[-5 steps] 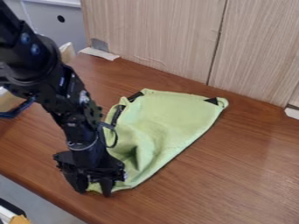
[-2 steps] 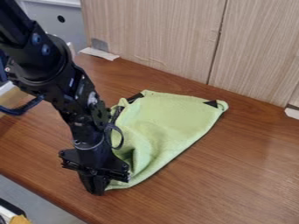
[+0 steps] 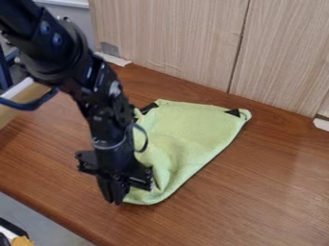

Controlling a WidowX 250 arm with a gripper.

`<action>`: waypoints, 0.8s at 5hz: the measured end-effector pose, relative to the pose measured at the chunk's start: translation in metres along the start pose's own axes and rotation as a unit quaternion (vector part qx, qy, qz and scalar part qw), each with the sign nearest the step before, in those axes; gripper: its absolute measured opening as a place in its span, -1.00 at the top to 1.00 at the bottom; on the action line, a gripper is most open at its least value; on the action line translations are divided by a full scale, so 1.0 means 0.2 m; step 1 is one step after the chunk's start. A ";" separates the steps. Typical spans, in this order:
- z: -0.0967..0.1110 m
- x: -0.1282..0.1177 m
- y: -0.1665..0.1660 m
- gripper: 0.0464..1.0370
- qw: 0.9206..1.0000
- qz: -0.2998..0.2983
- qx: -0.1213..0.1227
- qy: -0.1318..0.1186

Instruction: Fold the cloth from the bottom to the top

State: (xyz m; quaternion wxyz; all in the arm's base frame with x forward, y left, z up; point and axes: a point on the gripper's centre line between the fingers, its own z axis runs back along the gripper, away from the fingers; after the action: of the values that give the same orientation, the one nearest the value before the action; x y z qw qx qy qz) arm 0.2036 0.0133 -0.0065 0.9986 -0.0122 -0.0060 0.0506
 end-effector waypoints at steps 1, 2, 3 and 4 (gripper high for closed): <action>0.10 0.08 -0.02 0.93 1.000 -0.007 0.017 -0.006; 0.18 0.18 -0.04 0.93 0.999 -0.011 0.010 -0.029; 0.30 0.34 -0.07 0.93 0.998 -0.014 -0.004 -0.067; 0.36 0.49 -0.12 0.93 0.995 -0.021 -0.031 -0.093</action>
State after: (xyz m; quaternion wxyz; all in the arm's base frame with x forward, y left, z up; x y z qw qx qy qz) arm 0.3022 0.0000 0.0670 0.9937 -0.0386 -0.1005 0.0307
